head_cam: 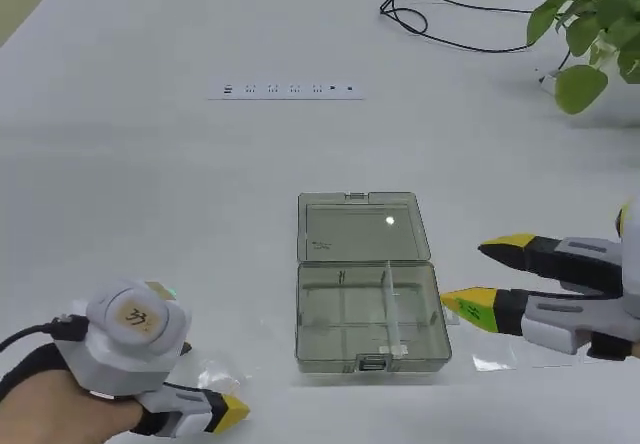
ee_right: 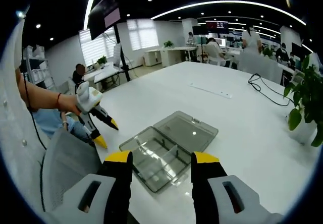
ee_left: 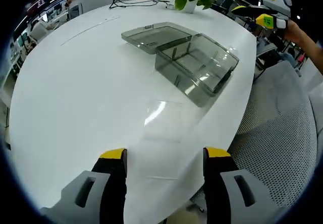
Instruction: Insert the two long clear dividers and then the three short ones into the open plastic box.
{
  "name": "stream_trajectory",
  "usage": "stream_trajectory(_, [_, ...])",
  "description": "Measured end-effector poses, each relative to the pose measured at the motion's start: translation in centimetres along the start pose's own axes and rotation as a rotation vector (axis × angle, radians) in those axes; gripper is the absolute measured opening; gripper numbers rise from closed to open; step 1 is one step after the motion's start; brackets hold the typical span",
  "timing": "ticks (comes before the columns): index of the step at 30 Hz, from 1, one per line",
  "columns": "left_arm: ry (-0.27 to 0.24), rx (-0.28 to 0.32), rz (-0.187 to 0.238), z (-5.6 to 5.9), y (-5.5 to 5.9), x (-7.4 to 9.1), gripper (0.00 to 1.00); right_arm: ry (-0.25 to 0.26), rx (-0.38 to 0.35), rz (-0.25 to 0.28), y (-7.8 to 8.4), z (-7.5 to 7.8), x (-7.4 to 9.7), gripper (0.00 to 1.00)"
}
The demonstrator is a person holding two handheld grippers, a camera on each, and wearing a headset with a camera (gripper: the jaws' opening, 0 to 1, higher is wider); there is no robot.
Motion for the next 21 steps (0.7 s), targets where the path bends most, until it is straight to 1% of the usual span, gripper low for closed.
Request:
stream_trajectory(2, [-0.015, -0.018, -0.033, -0.1, 0.1, -0.1, 0.58, 0.005, 0.007, 0.0, 0.2, 0.1, 0.2, 0.47])
stream_trajectory(3, [-0.024, -0.052, -0.029, -0.3, -0.1, -0.3, 0.56, 0.005, 0.005, 0.005, 0.2, 0.1, 0.3, 0.47])
stream_trajectory(5, [-0.038, -0.052, -0.051, -0.3, -0.1, -0.3, 0.53, 0.012, -0.008, 0.013, 0.2, 0.2, 0.5, 0.46])
stream_trajectory(7, [-0.062, -0.096, -0.087, -0.3, -0.2, -0.3, 0.51, 0.017, -0.013, 0.019, 0.2, 0.2, 0.7, 0.46])
stream_trajectory(9, [-0.069, -0.133, -0.114, -0.2, -0.1, -0.4, 0.5, 0.022, -0.016, 0.019, 0.4, 0.3, 0.8, 0.45])
stream_trajectory(12, [-0.086, -0.147, -0.121, -0.1, -0.1, -0.6, 0.49, 0.03, -0.02, 0.024, 0.4, 0.4, 1.0, 0.45])
stream_trajectory(16, [-0.092, -0.13, -0.119, 0.0, -0.1, -0.5, 0.47, 0.036, -0.023, 0.036, 0.3, 0.4, 1.2, 0.45])
stream_trajectory(18, [-0.093, -0.127, -0.126, 0.0, -0.2, -0.5, 0.42, 0.036, -0.022, 0.035, 0.4, 0.3, 1.2, 0.44])
stream_trajectory(19, [-0.092, -0.129, -0.132, 0.0, -0.3, -0.5, 0.37, 0.034, -0.019, 0.036, 0.4, 0.2, 1.3, 0.44])
stream_trajectory(21, [-0.09, -0.128, -0.136, 0.1, -0.4, -0.5, 0.34, 0.034, -0.018, 0.042, 0.4, 0.1, 1.4, 0.44])
Point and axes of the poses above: the centre of the closed fingertips' face, and the gripper's own axes: x roughly backward along the fingers, z roughly to its right, y roughly out of its underside, the point moved 9 cm from there along x, roughly backward along the fingers, and after that the axes turned 13 degrees about y, right-handed, at the moved point
